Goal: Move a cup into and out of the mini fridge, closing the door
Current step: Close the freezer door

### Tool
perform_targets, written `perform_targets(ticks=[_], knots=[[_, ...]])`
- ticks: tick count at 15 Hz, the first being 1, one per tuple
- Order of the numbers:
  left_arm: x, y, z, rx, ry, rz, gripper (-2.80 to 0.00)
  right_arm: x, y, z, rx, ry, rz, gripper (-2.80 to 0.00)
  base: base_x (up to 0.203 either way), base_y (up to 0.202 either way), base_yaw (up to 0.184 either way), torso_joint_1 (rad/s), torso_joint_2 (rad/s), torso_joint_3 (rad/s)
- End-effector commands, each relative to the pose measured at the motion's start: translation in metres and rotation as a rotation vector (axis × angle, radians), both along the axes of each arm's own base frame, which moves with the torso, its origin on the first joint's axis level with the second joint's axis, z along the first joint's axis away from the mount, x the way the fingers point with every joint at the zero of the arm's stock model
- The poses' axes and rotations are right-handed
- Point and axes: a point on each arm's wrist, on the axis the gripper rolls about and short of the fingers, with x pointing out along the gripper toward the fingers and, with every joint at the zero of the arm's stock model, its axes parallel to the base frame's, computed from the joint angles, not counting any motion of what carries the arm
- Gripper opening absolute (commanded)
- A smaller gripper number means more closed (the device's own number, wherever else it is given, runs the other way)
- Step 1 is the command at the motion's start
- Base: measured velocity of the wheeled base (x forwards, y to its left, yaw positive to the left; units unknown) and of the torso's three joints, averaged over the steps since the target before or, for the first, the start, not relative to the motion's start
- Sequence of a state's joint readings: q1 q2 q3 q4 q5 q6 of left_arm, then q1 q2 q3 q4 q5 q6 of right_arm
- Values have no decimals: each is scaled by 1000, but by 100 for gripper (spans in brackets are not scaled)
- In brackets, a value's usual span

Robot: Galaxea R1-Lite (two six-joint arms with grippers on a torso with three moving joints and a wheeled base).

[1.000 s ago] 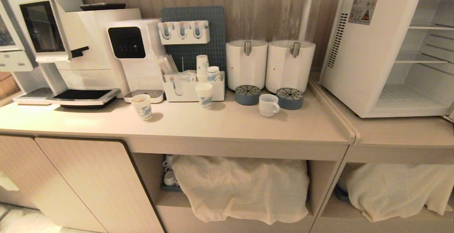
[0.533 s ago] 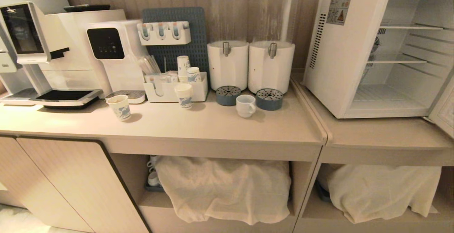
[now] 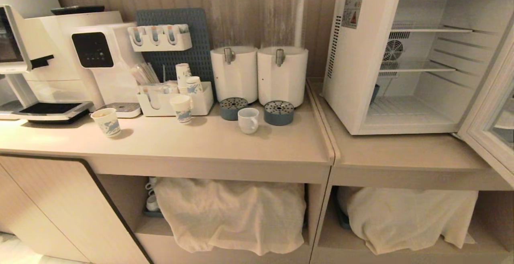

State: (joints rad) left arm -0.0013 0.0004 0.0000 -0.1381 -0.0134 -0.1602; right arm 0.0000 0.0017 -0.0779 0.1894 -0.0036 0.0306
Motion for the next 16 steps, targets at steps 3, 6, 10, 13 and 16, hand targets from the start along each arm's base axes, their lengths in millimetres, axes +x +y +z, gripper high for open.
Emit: perform_targets(ticks=[3,6,10,13,16], knots=[[3,0,-11,-1,33,-1,-280,0,0,0,0,3,1,-280,0,-194,-3,1,3,1],[3,0,-11,-1,33,-1,-280,0,0,0,0,3,1,-280,0,-192,0,4,2,3],[3,0,-11,-1,33,-1,-280,0,0,0,0,5,1,-280,0,-193,1,0,4,1],[3,0,-11,-1,33,-1,-280,0,0,0,0,5,1,-280,0,-193,1,2,2,3],[3,0,-11,-1,33,-1,-280,0,0,0,0,5,1,-280,0,-191,3,2,0,-2]])
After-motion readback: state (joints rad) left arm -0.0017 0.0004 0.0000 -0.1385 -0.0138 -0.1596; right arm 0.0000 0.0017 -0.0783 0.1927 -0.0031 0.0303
